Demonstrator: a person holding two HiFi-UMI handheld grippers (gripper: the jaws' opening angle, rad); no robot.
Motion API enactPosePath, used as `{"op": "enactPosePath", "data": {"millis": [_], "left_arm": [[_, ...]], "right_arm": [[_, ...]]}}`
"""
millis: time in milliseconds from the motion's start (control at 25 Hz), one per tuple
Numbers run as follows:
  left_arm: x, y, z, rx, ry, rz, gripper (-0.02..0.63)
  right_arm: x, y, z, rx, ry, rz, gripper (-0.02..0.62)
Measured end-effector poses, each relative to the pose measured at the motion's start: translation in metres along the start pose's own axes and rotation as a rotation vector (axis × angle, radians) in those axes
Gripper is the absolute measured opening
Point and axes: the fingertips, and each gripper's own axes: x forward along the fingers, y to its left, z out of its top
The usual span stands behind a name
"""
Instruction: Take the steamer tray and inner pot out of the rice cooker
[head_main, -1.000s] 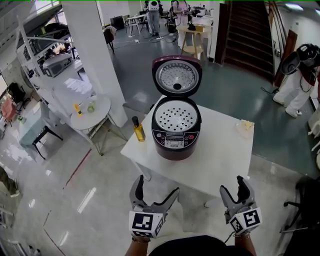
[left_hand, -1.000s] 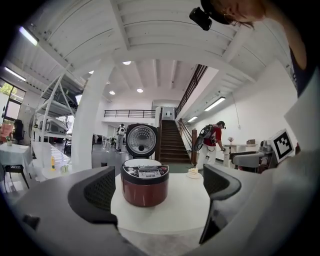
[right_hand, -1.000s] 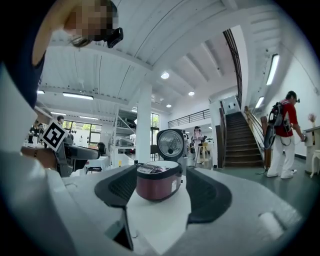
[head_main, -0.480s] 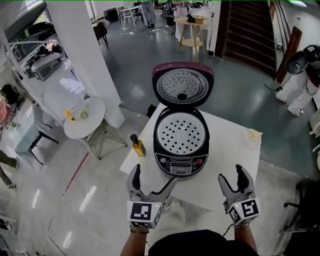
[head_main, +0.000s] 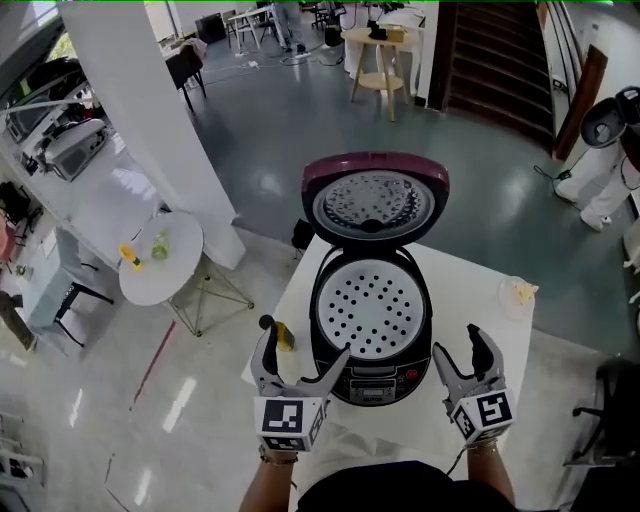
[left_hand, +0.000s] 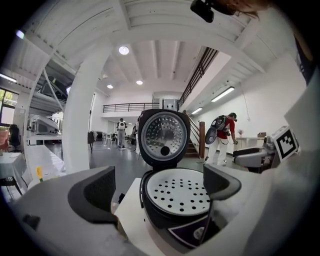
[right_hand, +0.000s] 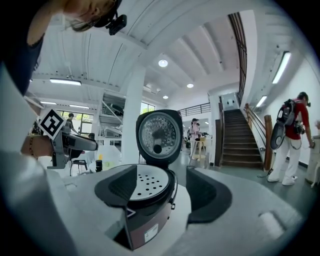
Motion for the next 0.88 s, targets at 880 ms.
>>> {"op": "enactPosePath", "data": {"millis": [880], "left_arm": [[0.158,0.040,-0.089,0.257,0.546,-0.106,0.508]], "right_arm": [[0.169,-0.023,-0.087,-0.274,0.529,0.011,0.304]]}}
